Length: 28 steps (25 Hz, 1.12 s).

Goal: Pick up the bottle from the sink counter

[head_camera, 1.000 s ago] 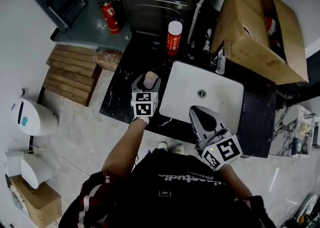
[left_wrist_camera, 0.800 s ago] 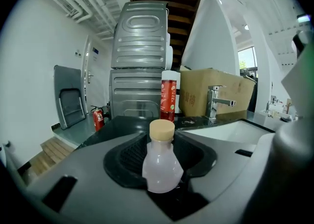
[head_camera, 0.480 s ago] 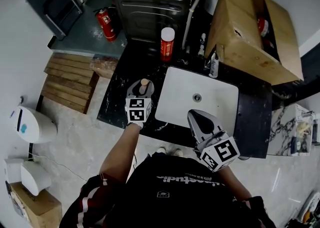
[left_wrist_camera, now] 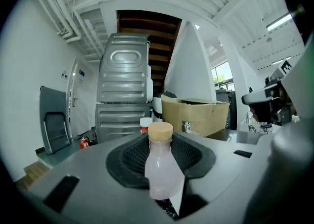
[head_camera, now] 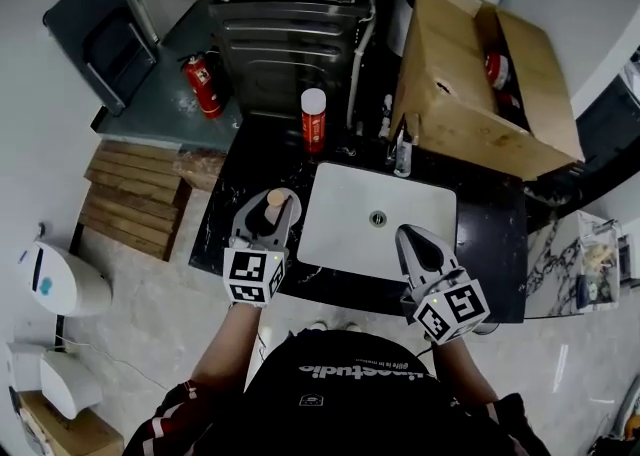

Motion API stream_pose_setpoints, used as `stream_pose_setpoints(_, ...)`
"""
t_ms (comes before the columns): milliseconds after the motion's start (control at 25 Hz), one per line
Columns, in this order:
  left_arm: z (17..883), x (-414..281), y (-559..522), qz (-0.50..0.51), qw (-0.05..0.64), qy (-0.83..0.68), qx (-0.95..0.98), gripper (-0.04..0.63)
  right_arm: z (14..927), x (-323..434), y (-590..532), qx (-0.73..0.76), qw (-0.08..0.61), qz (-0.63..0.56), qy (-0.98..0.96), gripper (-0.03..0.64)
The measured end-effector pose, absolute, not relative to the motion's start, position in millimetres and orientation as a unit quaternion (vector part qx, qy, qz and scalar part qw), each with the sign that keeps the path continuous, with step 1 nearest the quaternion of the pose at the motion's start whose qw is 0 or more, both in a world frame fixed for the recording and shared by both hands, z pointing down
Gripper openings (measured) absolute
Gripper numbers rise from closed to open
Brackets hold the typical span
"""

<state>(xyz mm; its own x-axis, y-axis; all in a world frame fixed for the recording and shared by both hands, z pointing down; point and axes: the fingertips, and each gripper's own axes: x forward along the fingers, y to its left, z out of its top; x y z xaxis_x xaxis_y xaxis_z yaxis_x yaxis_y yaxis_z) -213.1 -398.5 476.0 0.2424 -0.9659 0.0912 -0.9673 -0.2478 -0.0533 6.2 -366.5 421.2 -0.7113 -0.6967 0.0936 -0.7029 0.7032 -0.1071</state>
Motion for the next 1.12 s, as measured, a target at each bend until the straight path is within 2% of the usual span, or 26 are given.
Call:
stream_pose_setpoints(320,414,-179,-368,0.017,-0.016,-0.598,0.801,0.146,382,55,-378,0.434,0.000,0.030,-0.901,0.038)
stream_pose_setpoints(1120,407,-156,-367,0.031,-0.013,-0.591,0.806,0.146,382,76,-366,0.436,0.007,0.021,-0.900,0.037)
